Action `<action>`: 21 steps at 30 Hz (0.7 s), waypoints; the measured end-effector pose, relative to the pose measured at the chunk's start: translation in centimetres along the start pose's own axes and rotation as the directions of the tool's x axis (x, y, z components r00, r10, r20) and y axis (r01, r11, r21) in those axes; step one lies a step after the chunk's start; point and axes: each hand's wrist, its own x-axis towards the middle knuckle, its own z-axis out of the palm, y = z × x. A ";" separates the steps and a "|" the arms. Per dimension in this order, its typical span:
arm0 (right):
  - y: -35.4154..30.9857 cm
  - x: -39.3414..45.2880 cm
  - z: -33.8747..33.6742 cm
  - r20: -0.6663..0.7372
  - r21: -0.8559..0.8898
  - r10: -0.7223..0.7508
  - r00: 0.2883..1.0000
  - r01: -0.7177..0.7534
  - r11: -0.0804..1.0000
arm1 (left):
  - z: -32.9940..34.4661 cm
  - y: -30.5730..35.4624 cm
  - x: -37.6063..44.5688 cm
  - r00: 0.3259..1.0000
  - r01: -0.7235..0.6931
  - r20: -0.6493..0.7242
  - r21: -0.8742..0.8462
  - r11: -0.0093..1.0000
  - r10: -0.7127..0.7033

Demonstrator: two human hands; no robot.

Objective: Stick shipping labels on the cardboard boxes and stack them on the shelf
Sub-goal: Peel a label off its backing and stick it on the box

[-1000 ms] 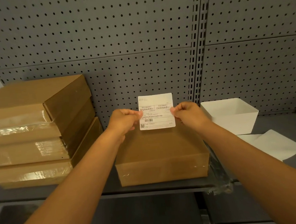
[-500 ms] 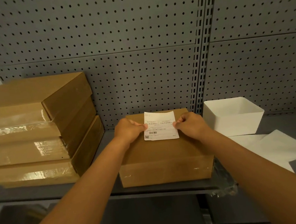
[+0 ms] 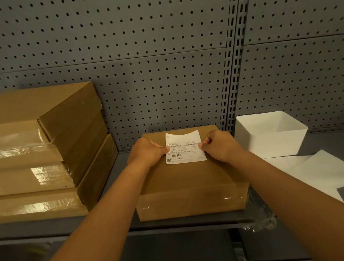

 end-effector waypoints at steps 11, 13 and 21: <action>-0.3 0.1 -0.1 0.019 -0.020 0.007 1.000 -0.007 1.000 | 0.0 0.0 -0.3 0.999 -0.040 -0.019 0.064 0.997 0.042; -0.3 0.0 -0.1 0.019 -0.029 0.004 1.000 -0.004 1.000 | 0.1 0.1 -0.3 0.999 -0.036 -0.031 0.083 0.996 0.039; -0.8 -0.2 0.0 0.035 -0.126 -0.011 0.999 0.015 0.992 | 0.2 0.4 -0.6 0.995 -0.024 -0.088 0.158 0.987 0.038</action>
